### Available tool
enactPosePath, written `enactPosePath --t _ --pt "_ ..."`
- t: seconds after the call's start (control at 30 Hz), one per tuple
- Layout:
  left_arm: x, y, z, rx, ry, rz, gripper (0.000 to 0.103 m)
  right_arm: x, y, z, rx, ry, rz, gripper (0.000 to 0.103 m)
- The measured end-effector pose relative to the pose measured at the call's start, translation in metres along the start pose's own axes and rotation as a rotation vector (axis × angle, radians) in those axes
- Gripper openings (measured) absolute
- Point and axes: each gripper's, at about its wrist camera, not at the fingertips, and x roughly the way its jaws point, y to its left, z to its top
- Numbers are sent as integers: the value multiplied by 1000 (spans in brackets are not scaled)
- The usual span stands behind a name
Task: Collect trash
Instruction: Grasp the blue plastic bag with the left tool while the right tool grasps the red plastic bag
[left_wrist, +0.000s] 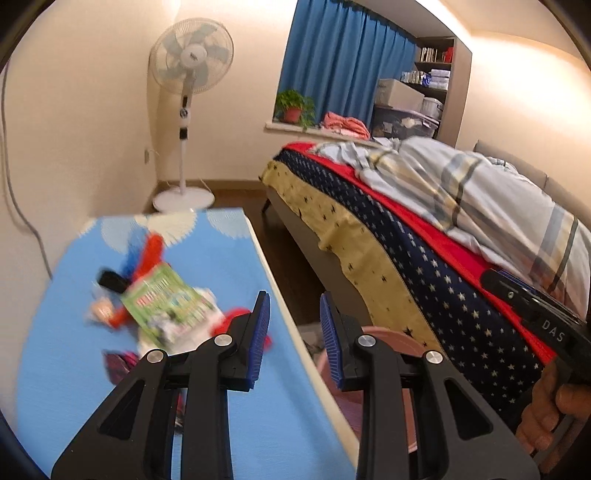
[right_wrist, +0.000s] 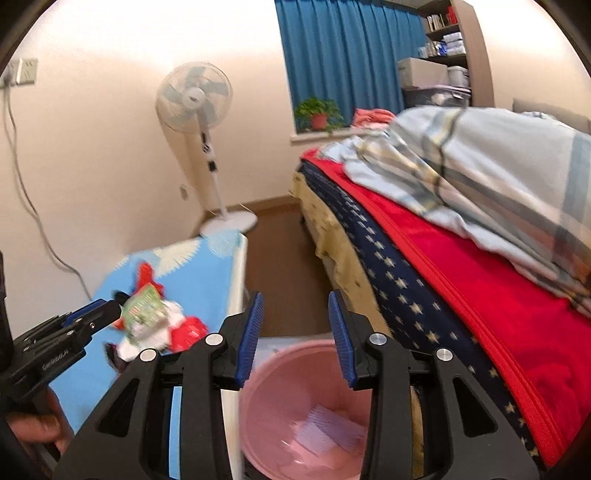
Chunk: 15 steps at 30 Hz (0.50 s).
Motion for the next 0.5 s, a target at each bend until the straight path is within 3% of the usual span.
enactPosePath --t 0.17,0.3,0.5 --pt "-21 43 47 9 -51 28 29 2 28 39 -15 -44 119 29" --pt "-36 94 84 25 -118 105 26 16 60 74 -34 -77 209 24" --pt "-26 165 100 -21 -152 188 21 62 120 98 -111 -92 335 23"
